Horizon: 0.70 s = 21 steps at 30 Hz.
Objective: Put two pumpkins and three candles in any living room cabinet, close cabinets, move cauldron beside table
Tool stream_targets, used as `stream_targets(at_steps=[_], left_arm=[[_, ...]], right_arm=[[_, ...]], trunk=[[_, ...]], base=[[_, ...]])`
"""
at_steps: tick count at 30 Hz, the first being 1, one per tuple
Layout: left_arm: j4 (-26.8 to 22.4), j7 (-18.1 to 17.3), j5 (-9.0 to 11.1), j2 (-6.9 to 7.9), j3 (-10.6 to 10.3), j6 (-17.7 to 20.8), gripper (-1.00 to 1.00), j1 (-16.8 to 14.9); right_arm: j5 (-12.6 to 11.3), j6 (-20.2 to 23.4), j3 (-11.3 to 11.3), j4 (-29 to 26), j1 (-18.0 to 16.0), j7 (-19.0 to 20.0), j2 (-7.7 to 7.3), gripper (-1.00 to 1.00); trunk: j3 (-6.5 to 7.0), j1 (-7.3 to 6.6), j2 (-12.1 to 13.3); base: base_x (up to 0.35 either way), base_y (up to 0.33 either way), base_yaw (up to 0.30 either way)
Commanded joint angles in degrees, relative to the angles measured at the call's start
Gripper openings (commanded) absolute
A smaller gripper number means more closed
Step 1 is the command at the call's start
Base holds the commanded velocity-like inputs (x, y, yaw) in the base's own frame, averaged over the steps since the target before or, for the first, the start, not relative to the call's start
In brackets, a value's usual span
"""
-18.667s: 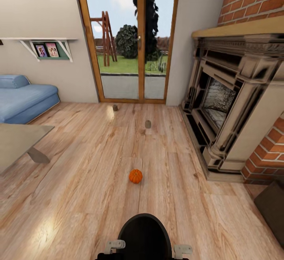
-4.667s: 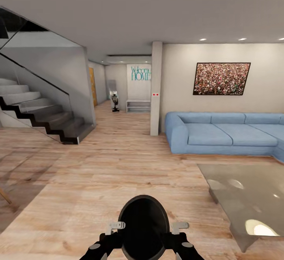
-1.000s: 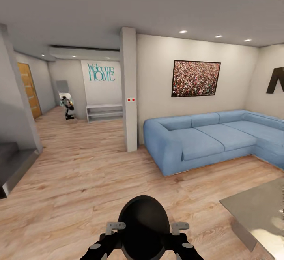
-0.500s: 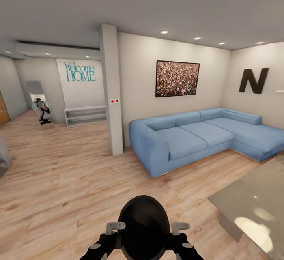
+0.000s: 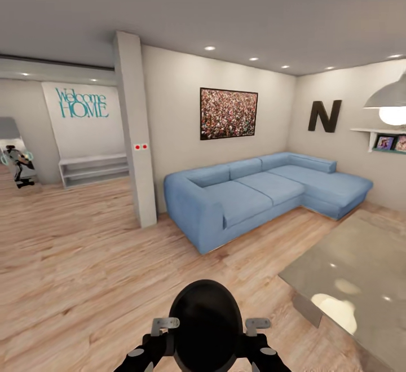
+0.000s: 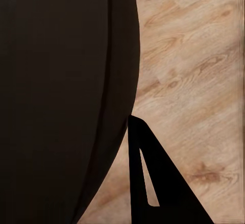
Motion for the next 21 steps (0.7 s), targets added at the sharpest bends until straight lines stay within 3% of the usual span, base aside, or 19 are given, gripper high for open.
stream_targets(at_steps=[1, 21], left_arm=[[-0.3, -0.1, 0.9, 0.01, -1.5, -0.7, -1.00, 0.0], [-0.3, -0.1, 0.9, 0.01, -1.5, -0.7, -1.00, 0.0]], right_arm=[[-4.2, 0.3, 0.1, -0.1, -0.1, 0.4, 0.55, -1.00], [-4.2, 0.3, 0.1, -0.1, -0.1, 0.4, 0.55, -1.00]], trunk=[[-0.07, 0.02, -0.1], [0.38, 0.02, -0.1]], base=[[0.000, 0.138, -0.284], [0.000, 0.137, -0.284]])
